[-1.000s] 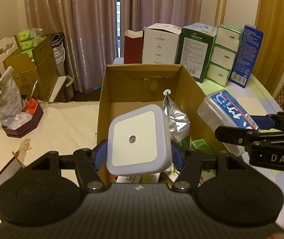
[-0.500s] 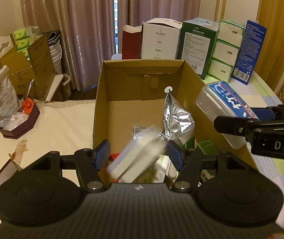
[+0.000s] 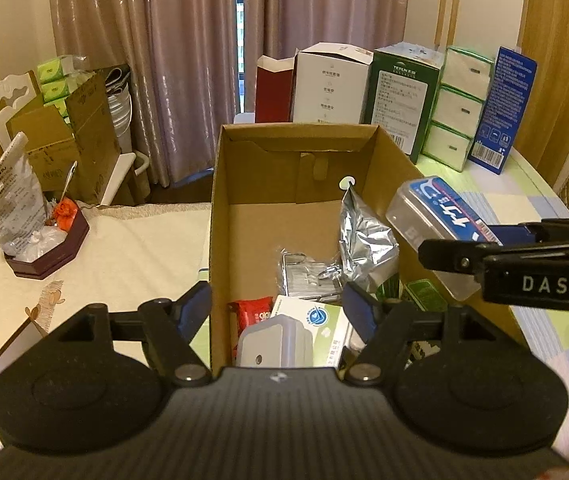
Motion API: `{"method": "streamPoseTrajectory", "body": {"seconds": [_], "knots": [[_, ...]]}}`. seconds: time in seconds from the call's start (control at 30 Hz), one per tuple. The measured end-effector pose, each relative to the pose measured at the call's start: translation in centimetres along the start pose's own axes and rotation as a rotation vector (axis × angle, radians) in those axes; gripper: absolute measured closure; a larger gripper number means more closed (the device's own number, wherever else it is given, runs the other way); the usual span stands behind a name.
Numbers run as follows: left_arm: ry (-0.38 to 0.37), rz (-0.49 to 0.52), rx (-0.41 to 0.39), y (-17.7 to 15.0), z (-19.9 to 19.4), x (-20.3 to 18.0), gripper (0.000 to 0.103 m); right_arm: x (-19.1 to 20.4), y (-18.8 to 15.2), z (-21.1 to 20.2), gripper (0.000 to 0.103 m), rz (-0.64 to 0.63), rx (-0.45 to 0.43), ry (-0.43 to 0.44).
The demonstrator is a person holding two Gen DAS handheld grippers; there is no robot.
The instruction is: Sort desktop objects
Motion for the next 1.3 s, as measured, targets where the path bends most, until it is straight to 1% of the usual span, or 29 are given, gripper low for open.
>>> {"method": "streamPoseTrajectory", "body": {"seconds": [0.13,0.23,0.33,0.4,0.5,0.63,0.67,0.73,0.8,0.9,1.03,1.3], "knots": [[0.013,0.021,-0.004,-0.1,-0.3,0.1,0.034,0.3,0.2,0.3,0.047,0.008,-0.002,0.017],[0.014,0.023,-0.005,-0.3,-0.5,0.2,0.031,0.4,0.4,0.9,0.047,0.033,-0.003,0.055],[0.012,0.025,-0.003,-0.6,-0.7,0.2,0.030,0.2,0.4,0.9,0.041,0.065,-0.008,0.072],[0.013,0.031,-0.003,-0.7,-0.8,0.1,0.027,0.1,0.3,0.6,0.037,0.060,-0.014,0.062],[0.011,0.031,0.000,-1.0,-1.0,0.2,0.026,-0.3,0.1,-0.1,0.035,0.077,-0.022,0.056],[0.015,0.028,-0.002,-1.2,-1.6,0.2,0.020,-0.6,0.1,-1.1,0.032,0.078,-0.029,0.039],[0.017,0.030,-0.004,-1.3,-1.8,0.2,0.019,-0.6,0.2,-1.4,0.030,0.077,-0.028,0.035],[0.020,0.029,-0.007,-1.4,-2.2,0.3,0.015,-0.6,0.1,-2.1,0.022,0.078,-0.026,0.022],[0.022,0.021,-0.007,-1.5,-2.6,0.4,0.013,-0.5,-0.1,-2.7,0.012,0.076,-0.024,0.007],[0.026,0.010,-0.008,-1.7,-3.3,0.5,0.006,-0.1,-0.5,-3.6,0.006,0.063,-0.004,-0.001],[0.034,0.008,-0.015,-2.1,-4.5,0.8,0.001,0.4,-1.3,-4.8,0.003,0.067,0.019,-0.005],[0.058,0.003,-0.017,-3.2,-6.9,1.1,0.001,1.4,-3.0,-6.7,0.002,0.090,0.054,-0.019]]}}
Point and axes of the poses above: each gripper's, at about its wrist camera, not at the fingertips, and z roughly the way its jaws point, x to its left, y to its top, the point moved 4 cm from there along z, roughly the way its jaws point, and after that the axes turned 15 degrees about y, right-handed, at the moved point
